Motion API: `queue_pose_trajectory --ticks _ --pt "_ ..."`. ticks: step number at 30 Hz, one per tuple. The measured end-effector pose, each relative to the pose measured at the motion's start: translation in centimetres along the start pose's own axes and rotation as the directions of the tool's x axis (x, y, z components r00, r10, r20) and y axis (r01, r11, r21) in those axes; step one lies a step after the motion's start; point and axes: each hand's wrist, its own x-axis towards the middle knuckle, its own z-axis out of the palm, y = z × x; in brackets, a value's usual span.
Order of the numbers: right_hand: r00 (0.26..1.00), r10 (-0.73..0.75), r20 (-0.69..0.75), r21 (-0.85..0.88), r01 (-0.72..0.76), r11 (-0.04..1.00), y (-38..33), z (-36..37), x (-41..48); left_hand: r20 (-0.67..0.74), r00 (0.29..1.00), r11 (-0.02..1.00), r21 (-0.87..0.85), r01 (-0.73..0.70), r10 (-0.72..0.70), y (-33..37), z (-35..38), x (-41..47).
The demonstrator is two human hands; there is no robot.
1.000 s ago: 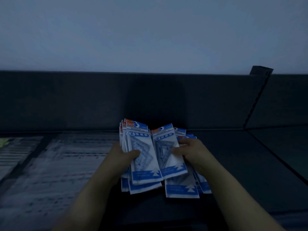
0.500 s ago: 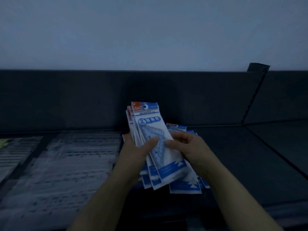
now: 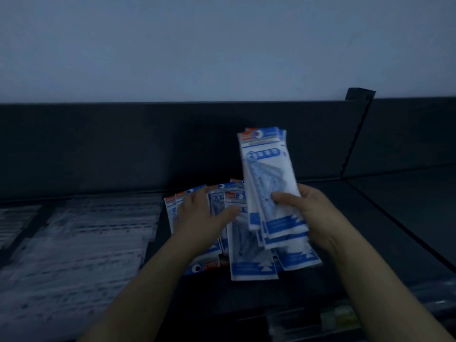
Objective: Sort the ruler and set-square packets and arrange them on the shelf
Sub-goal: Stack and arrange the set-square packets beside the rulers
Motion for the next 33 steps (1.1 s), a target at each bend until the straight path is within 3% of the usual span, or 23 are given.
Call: queue_pose_trajectory --ticks 2,5,10,13,17,19,21,23,25,27,30,33 --pt "0.995 0.056 -0.081 0.024 -0.054 0.998 0.1 -2.3 0.9 0.063 0.996 0.974 0.222 0.052 -0.068 -0.7 0.6 0.4" --pt "0.980 0.158 -0.116 0.074 -0.151 0.986 0.9 -4.3 1.9 0.160 0.976 0.928 0.364 0.084 -0.151 -0.8 2.3 0.7" --pt "0.958 0.287 0.012 0.266 -0.280 0.922 2.1 -2.8 3.4 0.113 0.981 0.899 0.428 0.094 -0.157 -0.2 3.5 1.5" --pt "0.948 0.303 0.097 0.278 -0.318 0.906 2.3 -1.5 4.0 0.021 0.992 0.900 0.424 0.107 -0.128 -0.3 3.1 1.7" --pt "0.953 0.284 0.103 0.103 -0.295 0.950 0.8 -4.4 4.7 -0.024 0.995 0.917 0.387 0.096 -0.094 0.0 3.3 2.0" --pt "0.979 0.191 0.070 -0.160 -0.178 0.971 -0.8 -7.1 4.9 -0.111 0.994 0.963 0.269 0.027 0.004 1.0 4.0 2.2" --pt "0.994 0.044 0.095 -0.551 0.016 0.834 -3.0 -10.0 4.9 -0.222 0.966 0.990 0.083 -0.113 0.129 2.9 5.0 1.9" --pt "0.976 -0.030 0.216 -0.809 0.196 0.555 -5.4 -12.2 4.6 -0.324 0.913 0.964 -0.014 -0.266 0.248 5.2 6.0 1.8" --pt "0.954 -0.007 0.300 -0.901 0.286 0.327 -6.5 -13.3 4.3 -0.374 0.844 0.917 0.047 -0.397 0.384 7.2 7.1 2.2" --pt "0.946 0.006 0.324 -0.931 0.317 0.182 -5.7 -13.8 4.3 -0.300 0.830 0.881 0.218 -0.421 0.471 8.6 8.7 3.3" --pt "0.939 0.013 0.343 -0.936 0.341 0.089 -3.3 -14.5 4.6 -0.024 0.918 0.811 0.477 -0.338 0.396 10.0 11.2 4.8" --pt "0.963 -0.016 0.269 -0.952 0.269 0.147 -2.8 -16.9 4.4 0.053 0.938 0.820 0.471 -0.326 0.342 10.3 12.4 5.7"
